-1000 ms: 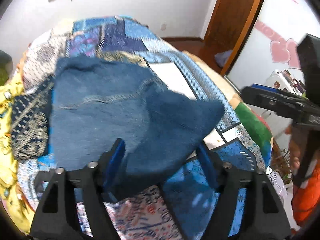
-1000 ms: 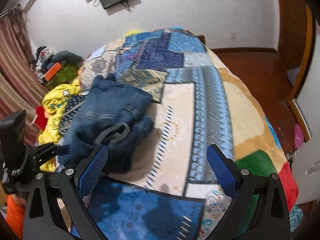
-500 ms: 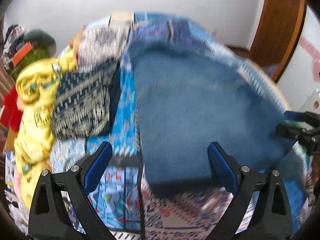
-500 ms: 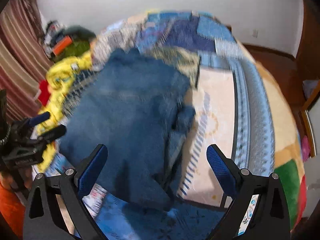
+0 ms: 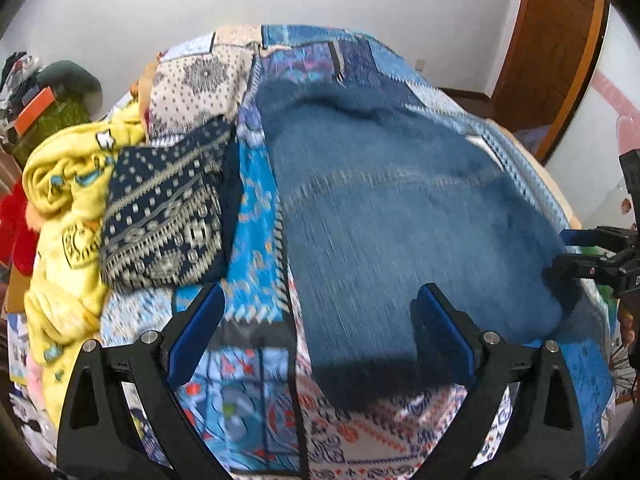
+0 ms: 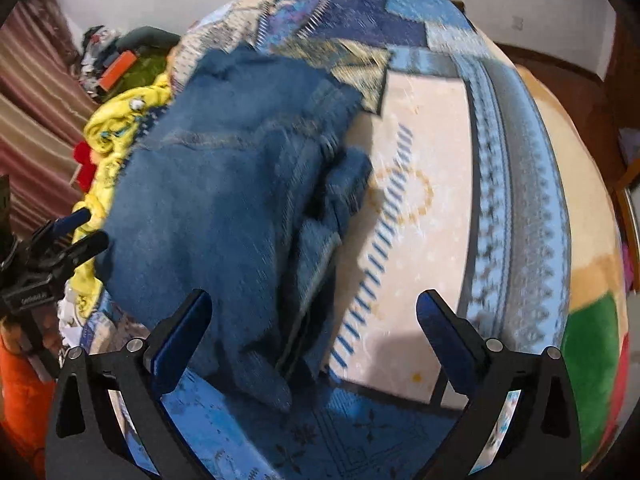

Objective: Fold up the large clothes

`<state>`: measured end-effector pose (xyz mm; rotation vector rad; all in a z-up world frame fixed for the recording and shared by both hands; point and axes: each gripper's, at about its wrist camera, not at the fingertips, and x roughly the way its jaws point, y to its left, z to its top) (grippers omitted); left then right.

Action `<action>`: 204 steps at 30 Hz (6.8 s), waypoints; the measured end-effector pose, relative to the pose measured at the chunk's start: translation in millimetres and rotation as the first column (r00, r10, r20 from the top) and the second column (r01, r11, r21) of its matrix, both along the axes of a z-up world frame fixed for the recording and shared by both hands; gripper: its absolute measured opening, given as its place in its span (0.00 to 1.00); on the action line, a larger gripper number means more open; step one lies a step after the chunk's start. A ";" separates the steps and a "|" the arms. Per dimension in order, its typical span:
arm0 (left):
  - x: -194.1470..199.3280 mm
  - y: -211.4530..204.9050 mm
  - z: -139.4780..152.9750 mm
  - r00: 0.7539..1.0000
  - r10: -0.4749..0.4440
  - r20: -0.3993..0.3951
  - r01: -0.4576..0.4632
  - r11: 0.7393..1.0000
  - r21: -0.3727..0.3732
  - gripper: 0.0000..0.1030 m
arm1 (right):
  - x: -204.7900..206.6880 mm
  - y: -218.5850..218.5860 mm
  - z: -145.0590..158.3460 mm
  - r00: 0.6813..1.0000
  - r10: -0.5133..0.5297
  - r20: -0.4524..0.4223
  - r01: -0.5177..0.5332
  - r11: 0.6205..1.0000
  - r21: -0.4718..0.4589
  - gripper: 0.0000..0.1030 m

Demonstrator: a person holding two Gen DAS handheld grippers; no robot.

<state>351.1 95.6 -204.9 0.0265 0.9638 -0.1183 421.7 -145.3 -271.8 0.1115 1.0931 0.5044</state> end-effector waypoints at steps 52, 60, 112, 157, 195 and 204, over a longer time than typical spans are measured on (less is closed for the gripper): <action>15.0 95.2 95.2 0.989 0.050 0.138 0.025 0.869 -0.495 0.55 | 32.8 123.6 123.4 0.973 0.199 0.113 -0.228 0.884 0.409 0.32; 31.1 155.0 103.6 0.981 0.095 0.168 -0.003 0.877 -0.480 0.55 | 50.6 184.4 135.9 0.964 0.208 0.163 -0.257 0.884 0.391 0.32; -68.2 148.6 119.9 0.923 0.238 0.301 -0.212 0.970 -0.117 0.93 | -55.2 189.6 146.3 0.886 0.192 0.423 -0.204 0.979 -0.016 0.82; -255.5 15.4 184.8 0.645 0.214 0.734 -0.260 0.964 -0.053 0.99 | -237.7 126.4 214.4 0.615 -0.063 0.786 -0.117 0.979 0.170 1.00; -239.2 24.7 177.5 0.682 0.225 0.696 -0.259 0.964 -0.057 0.99 | -234.1 125.0 217.6 0.625 -0.061 0.778 -0.090 0.985 0.150 1.00; -238.6 24.0 177.0 0.686 0.223 0.693 -0.251 0.966 -0.062 0.99 | -235.0 126.1 217.2 0.623 -0.066 0.780 -0.085 0.985 0.151 1.00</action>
